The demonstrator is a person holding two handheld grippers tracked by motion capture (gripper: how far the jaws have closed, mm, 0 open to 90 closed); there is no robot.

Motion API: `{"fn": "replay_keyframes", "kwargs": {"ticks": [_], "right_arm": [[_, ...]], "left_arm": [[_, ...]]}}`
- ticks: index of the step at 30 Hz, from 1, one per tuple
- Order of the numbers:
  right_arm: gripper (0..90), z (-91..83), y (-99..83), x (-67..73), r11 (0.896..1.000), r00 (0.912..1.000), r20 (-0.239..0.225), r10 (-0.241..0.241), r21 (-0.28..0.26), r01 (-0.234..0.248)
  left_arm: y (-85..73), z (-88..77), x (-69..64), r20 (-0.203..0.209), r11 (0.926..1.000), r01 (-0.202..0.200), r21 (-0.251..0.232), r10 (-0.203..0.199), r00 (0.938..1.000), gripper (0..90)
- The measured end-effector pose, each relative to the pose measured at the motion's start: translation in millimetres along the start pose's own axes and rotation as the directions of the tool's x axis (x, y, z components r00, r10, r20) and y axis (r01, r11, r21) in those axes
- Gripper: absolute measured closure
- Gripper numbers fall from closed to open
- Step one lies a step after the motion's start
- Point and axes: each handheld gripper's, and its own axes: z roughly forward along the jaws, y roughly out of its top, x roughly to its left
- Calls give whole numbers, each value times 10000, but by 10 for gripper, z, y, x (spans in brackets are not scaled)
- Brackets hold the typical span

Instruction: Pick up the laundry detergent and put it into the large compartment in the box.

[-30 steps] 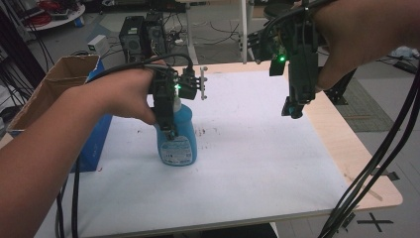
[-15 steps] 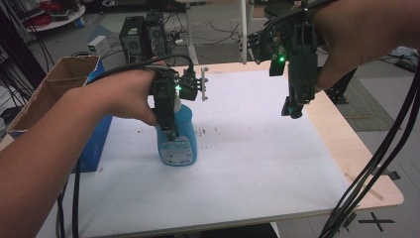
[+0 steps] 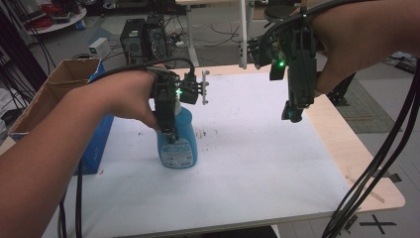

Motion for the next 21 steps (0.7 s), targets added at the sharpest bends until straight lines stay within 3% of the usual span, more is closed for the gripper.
{"fn": "replay_keyframes", "kwargs": {"ticks": [8,11,15,18,21], "right_arm": [[20,1,-6,14,10000,10000,22,-33,-23,33],[20,5,6,24,10000,10000,3,-15,16,15],[20,1,15,22,10000,10000,8,-68,42,68],[20,-9,28,23,10000,9999,37,-97,-9,97],[21,-3,42,35,10000,10000,30,-77,-4,77]], "left_arm": [[-80,-140,-26,203,9996,282,100,-284,9994,386],[-160,-317,-38,380,9989,471,45,-473,9982,386],[-218,-500,-73,207,9987,506,88,-508,9985,385],[-276,-667,-60,13,9965,814,208,-815,9967,385],[-360,-828,-65,129,9896,1427,197,-1430,9896,385]]}}
